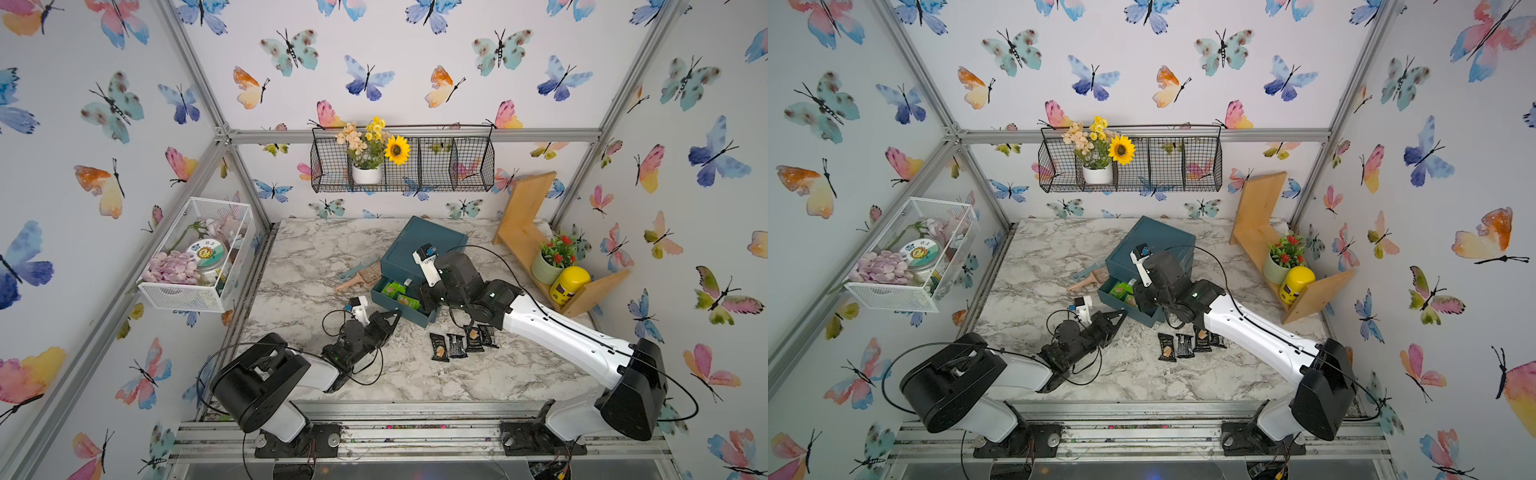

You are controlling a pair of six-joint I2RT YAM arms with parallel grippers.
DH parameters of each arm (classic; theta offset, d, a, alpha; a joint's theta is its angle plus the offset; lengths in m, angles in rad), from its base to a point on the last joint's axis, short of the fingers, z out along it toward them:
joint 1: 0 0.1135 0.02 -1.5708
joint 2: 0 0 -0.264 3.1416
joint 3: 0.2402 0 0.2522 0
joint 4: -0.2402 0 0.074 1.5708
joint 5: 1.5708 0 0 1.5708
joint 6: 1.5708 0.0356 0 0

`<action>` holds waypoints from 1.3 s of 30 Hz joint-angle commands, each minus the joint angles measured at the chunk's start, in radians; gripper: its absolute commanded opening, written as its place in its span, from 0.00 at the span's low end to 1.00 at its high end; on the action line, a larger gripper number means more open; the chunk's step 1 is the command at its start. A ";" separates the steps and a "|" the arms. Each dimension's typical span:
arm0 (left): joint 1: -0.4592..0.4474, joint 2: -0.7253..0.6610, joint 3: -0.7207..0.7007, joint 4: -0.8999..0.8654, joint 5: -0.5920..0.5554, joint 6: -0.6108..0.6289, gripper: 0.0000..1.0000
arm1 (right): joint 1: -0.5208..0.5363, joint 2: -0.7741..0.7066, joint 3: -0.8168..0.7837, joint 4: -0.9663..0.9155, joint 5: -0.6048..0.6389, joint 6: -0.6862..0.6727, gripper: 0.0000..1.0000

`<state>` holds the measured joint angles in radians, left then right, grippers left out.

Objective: Take the cookies out of the drawer
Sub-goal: Open the drawer in the storage box.

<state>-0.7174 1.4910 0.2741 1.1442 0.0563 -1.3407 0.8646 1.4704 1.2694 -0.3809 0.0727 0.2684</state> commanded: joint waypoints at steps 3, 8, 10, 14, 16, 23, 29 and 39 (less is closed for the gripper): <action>-0.021 -0.127 -0.023 -0.138 -0.062 0.071 0.00 | -0.001 0.021 0.024 -0.034 0.010 0.015 0.26; -0.041 -0.203 -0.048 -0.203 -0.074 0.097 0.00 | 0.003 0.044 0.059 -0.063 -0.017 0.022 0.28; -0.047 -0.223 -0.063 -0.211 -0.072 0.100 0.00 | 0.008 0.049 0.068 -0.068 -0.017 0.023 0.28; -0.067 -0.244 -0.086 -0.216 -0.087 0.102 0.00 | 0.013 0.063 0.083 -0.092 0.015 0.025 0.29; -0.079 -0.256 -0.101 -0.210 -0.099 0.103 0.00 | 0.014 0.067 0.087 -0.104 0.034 0.025 0.29; -0.117 -0.309 -0.139 -0.223 -0.144 0.102 0.00 | 0.014 0.068 0.083 -0.102 0.053 0.026 0.30; -0.130 -0.363 -0.154 -0.267 -0.161 0.119 0.00 | 0.016 0.077 0.093 -0.106 0.059 0.021 0.31; -0.142 -0.433 -0.186 -0.336 -0.176 0.130 0.00 | 0.017 0.079 0.107 -0.113 0.049 -0.015 0.35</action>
<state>-0.8509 1.0771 0.0952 0.8234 -0.0917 -1.2346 0.8726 1.5394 1.3388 -0.4706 0.1059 0.2733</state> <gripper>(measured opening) 0.047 0.350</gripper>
